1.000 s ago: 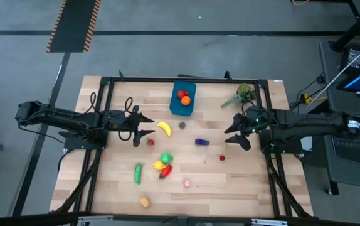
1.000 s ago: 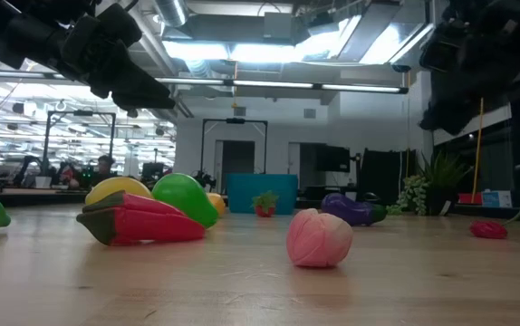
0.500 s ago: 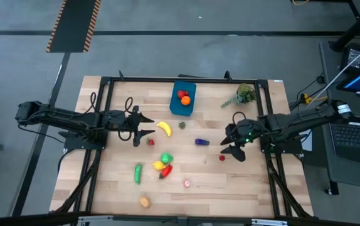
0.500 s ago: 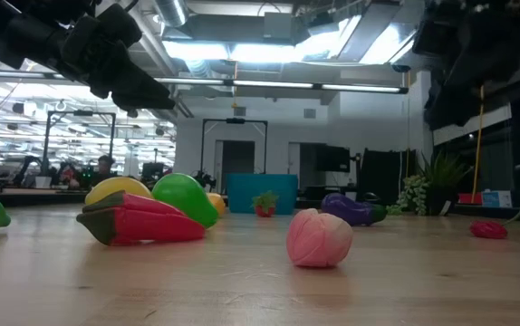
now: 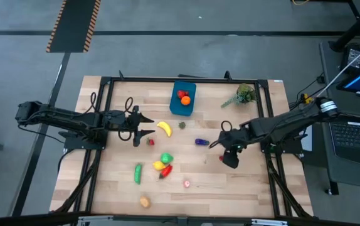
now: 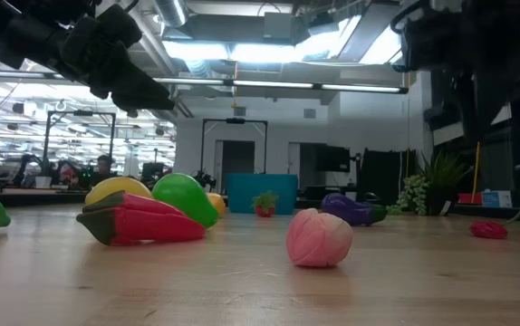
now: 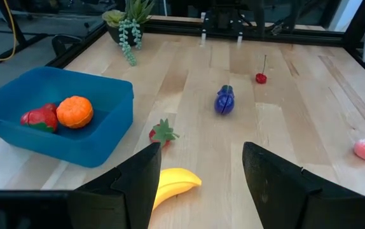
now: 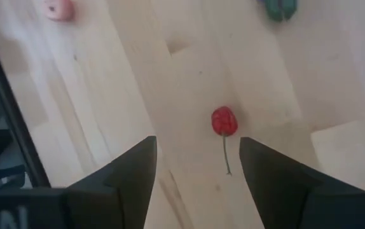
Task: Pick and placing Produce into tupperware
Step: Put the cherry into the blue bin
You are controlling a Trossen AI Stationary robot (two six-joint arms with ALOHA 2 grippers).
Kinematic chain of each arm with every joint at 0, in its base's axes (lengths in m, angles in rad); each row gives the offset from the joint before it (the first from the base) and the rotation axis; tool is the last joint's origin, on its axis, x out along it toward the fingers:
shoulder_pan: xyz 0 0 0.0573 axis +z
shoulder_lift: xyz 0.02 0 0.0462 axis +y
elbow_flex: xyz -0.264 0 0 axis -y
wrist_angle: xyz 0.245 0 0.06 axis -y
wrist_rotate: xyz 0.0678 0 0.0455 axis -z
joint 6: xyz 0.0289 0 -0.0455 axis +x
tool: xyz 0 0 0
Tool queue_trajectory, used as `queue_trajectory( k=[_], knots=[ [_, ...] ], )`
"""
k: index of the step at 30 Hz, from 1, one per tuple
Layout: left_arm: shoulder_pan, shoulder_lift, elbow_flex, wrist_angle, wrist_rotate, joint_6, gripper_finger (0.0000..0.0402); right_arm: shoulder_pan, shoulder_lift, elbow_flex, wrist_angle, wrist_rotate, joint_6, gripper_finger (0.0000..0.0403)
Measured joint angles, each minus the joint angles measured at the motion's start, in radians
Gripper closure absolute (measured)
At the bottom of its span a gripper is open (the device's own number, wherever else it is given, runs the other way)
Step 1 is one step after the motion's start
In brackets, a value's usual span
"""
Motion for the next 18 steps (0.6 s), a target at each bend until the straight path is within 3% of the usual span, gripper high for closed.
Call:
queue_trajectory(
  k=[18],
  knots=[
    [0.0, 0.0, 0.0, -0.038, 0.0, 0.001, 0.0188, 0.014, 0.208, 0.003, 0.029, 0.003, -0.031, 0.0176]
  ],
)
